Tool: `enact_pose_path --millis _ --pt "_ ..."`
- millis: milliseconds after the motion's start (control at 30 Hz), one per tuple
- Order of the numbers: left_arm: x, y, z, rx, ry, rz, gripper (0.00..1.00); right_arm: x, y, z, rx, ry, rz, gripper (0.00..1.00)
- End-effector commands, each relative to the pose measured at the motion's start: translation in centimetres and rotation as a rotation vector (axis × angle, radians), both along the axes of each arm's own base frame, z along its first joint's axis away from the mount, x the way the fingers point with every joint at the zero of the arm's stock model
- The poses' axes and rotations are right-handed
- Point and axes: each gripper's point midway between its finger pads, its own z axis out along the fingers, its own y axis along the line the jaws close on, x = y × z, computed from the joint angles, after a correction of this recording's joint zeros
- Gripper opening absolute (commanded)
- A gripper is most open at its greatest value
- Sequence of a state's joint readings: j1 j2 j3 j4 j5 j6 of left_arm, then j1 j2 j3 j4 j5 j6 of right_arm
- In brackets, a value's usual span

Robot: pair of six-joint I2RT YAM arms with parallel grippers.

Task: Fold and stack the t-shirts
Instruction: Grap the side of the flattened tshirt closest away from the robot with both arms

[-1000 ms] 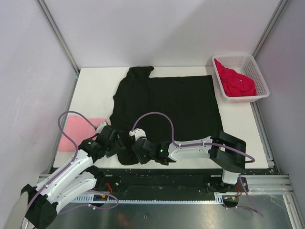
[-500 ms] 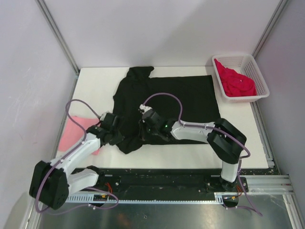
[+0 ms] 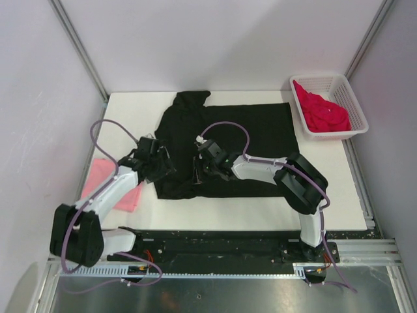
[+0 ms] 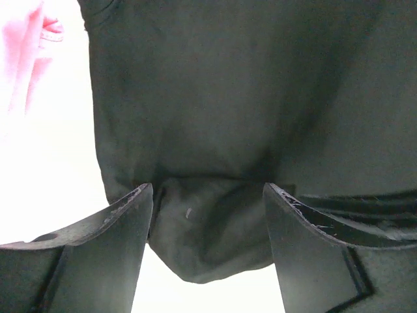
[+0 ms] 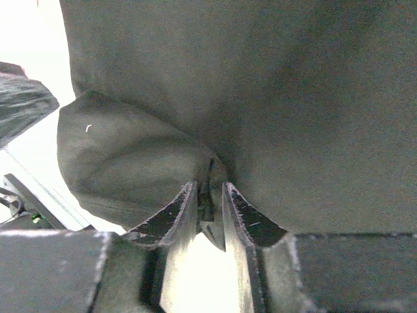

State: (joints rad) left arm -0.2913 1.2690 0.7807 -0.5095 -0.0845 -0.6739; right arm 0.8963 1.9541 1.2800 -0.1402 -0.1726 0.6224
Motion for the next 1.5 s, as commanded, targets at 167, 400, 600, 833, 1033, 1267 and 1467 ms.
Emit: enact_pose_path --millis 167,400,600,833,1033,1267,1467 --pt "-4.8 -2.3 1.3 -0.136 -0.068 -0.078 0.66 1.2 0.0 3.4 0.016 -0.082 -0.009 0.32" --pt "-7.0 -3.2 -0.3 -0.123 -0.042 -0.069 0.55 0.7 -0.5 4.4 0.028 -0.130 -0.008 0.34" --pt "-7.4 -2.9 -0.8 -0.110 -0.041 -0.039 0.49 0.0 -1.3 4.8 0.040 -0.164 -0.013 0.34" --pt "-7.6 -1.7 -0.5 -0.069 -0.048 0.010 0.48 -2.5 -0.6 4.5 0.049 -0.189 0.070 0.36" --pt "-8.0 -1.0 -0.9 -0.055 -0.039 0.060 0.54 -3.6 0.4 3.3 0.047 -0.168 0.093 0.39" --pt "-8.0 -1.3 -1.6 -0.054 -0.015 0.045 0.61 -3.2 1.2 3.2 0.087 -0.162 0.090 0.41" --pt "-7.4 -1.9 -2.4 -0.059 -0.004 0.031 0.61 -2.7 1.1 2.5 0.087 -0.144 0.071 0.41"
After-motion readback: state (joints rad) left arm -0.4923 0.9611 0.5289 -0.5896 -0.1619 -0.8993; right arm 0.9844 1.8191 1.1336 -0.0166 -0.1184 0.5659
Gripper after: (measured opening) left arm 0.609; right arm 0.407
